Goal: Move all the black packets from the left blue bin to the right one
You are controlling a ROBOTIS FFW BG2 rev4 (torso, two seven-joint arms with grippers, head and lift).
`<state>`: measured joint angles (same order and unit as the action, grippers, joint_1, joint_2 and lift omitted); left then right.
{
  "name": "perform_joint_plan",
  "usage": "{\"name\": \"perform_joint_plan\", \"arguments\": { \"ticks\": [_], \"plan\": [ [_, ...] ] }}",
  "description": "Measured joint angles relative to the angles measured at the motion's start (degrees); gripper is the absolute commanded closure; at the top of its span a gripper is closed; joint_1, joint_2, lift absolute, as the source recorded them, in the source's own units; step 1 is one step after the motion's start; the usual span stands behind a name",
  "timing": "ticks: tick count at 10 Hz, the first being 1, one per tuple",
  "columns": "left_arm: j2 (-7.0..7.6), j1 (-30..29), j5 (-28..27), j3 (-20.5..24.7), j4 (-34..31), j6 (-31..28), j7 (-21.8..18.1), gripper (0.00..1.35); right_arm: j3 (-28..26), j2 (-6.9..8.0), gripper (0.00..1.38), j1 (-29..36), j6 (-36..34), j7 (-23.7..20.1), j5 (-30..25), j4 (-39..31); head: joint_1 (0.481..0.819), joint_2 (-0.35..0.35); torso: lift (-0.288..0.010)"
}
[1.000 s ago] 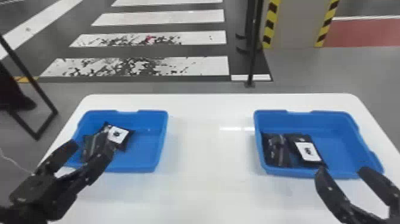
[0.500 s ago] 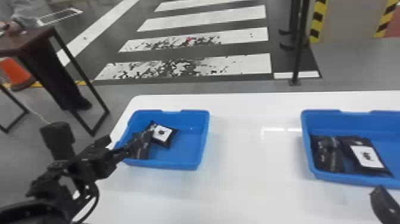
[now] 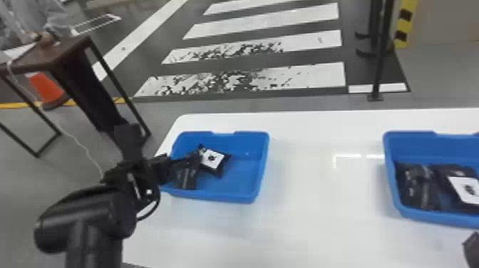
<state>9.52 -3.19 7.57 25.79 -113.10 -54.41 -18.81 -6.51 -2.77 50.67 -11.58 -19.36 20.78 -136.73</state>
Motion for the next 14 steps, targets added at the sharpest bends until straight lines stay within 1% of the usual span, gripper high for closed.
{"name": "perform_joint_plan", "arguments": {
  "ticks": [1,3,5,6,7,9,10,11,12,14],
  "plan": [
    [1.22,3.68,-1.54,-2.14,3.48,-1.25,0.0,0.13,0.0,0.0,0.19,-0.25,-0.33,-0.19,0.23,0.37,0.695,0.306,-0.14],
    [2.14,9.55,-7.21,-3.87,7.95,-4.55,0.0,0.12,0.0,-0.01,0.19,-0.59,-0.99,-0.41,0.65,0.84,0.695,0.316,-0.14],
    [3.34,15.25,-12.21,-6.51,14.16,-7.36,0.0,0.12,0.0,-0.04,0.19,-0.88,-1.37,-0.73,1.09,1.29,0.695,0.329,-0.14],
    [4.26,18.31,-13.41,-8.92,18.02,-8.03,0.0,0.12,0.0,-0.04,0.19,-1.17,-1.58,-1.03,1.17,1.6,0.695,0.326,-0.14],
    [4.85,20.85,-14.42,-10.83,21.35,-8.76,-0.11,0.12,0.0,-0.02,0.19,-1.5,-1.87,-1.34,1.23,1.93,0.695,0.315,-0.14],
    [4.96,23.24,-16.5,-11.69,25.44,-10.2,-0.19,0.12,0.0,0.01,0.19,-1.95,-2.22,-1.6,1.49,2.48,0.695,0.319,-0.14],
    [4.99,24.41,-17.6,-11.84,27.96,-10.57,-0.82,0.12,0.0,0.01,0.19,-2.1,-2.34,-1.7,1.74,2.73,0.695,0.325,-0.14],
    [5.5,26.18,-18.27,-12.65,31.66,-9.87,-2.08,0.12,0.1,0.01,0.19,-2.45,-2.45,-1.86,1.84,3.06,0.695,0.324,-0.14],
    [6.06,27.94,-18.51,-13.81,35.12,-8.47,-2.96,0.12,0.2,0.01,0.19,-2.84,-2.52,-2.13,1.9,3.46,0.695,0.322,-0.14],
    [6.5,29.89,-18.79,-14.47,39.56,-5.42,-4.17,0.12,0.41,0.02,0.19,-3.46,-2.92,-2.51,2.17,4.21,0.695,0.318,-0.14]
  ]
}}
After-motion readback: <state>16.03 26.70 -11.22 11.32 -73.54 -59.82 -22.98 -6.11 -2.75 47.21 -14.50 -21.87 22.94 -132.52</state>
